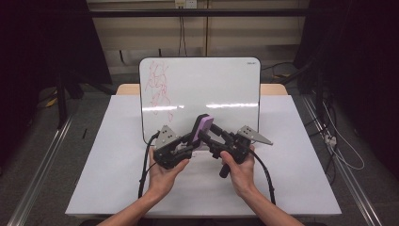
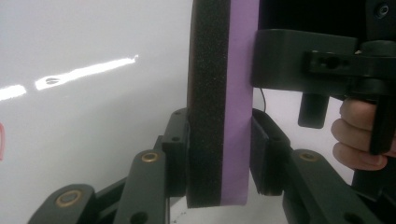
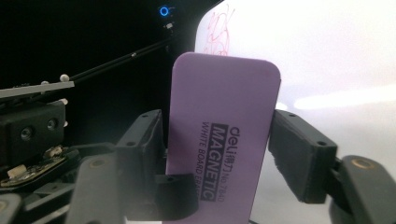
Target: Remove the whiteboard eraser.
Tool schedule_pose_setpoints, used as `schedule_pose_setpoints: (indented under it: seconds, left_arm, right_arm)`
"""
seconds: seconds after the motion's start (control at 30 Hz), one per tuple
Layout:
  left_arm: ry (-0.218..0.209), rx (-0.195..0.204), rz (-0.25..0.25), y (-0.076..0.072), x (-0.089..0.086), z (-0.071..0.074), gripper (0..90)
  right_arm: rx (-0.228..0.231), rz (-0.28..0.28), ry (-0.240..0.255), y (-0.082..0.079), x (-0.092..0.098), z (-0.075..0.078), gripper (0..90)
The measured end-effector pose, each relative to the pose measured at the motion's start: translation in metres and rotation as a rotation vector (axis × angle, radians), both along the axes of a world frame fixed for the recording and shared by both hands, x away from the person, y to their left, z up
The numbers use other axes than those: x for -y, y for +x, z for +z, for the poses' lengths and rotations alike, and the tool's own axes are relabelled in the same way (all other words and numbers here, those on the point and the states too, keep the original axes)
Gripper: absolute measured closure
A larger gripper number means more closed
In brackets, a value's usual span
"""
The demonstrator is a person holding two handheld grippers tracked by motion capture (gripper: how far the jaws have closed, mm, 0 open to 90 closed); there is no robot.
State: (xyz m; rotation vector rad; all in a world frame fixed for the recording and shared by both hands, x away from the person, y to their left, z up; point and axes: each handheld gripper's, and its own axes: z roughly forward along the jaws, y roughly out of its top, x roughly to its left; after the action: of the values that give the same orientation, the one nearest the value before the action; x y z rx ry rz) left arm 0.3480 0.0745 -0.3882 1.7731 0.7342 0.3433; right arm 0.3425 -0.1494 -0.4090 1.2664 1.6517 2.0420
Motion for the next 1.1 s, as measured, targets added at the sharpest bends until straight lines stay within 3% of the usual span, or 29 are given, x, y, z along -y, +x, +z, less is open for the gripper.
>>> schedule_pose_setpoints:
  seconds: [0.23,0.53,0.6,0.67,0.73,0.77,0.83,0.9,0.97,1.03,1.1]
  left_arm:
    - [-0.006,-0.004,-0.003,0.000,-0.001,-0.001,63.4]
    - [-0.015,-0.008,-0.008,0.000,-0.002,-0.005,61.2]
    - [-0.002,-0.011,0.001,0.001,-0.003,-0.006,56.3]
    - [0.007,-0.022,0.002,0.001,-0.003,-0.009,45.6]
    - [0.017,-0.033,0.009,0.002,-0.005,-0.011,42.8]
    - [0.017,-0.038,0.015,0.002,-0.005,-0.012,34.5]
    - [0.030,-0.044,0.028,0.005,-0.008,-0.012,30.1]
    - [0.039,-0.048,0.039,0.006,-0.013,-0.011,20.4]
    - [0.068,-0.042,0.057,0.006,-0.019,-0.011,18.0]
    - [0.070,-0.061,0.078,0.007,-0.025,-0.012,10.0]
    - [0.091,-0.063,0.104,0.007,-0.033,-0.012,9.4]
  right_arm:
    - [-0.023,0.000,0.023,0.000,-0.003,-0.003,40.3]
    - [-0.002,-0.008,-0.006,-0.002,-0.005,-0.003,41.3]
    - [0.005,-0.016,-0.005,-0.002,-0.005,-0.001,41.3]
    - [0.008,-0.031,-0.011,0.000,-0.001,0.000,41.4]
    - [0.006,-0.041,-0.016,0.001,0.001,0.000,41.3]
    - [0.005,-0.054,-0.033,0.003,0.004,0.000,41.4]
    - [0.008,-0.056,-0.042,0.003,0.005,0.000,41.3]
    - [0.010,-0.071,-0.097,0.003,0.007,-0.001,41.3]
    - [0.012,-0.074,-0.106,0.004,0.008,-0.001,41.3]
    - [0.009,-0.077,-0.120,0.004,0.010,-0.002,41.3]
    - [0.024,-0.081,-0.141,0.004,0.010,-0.001,41.3]
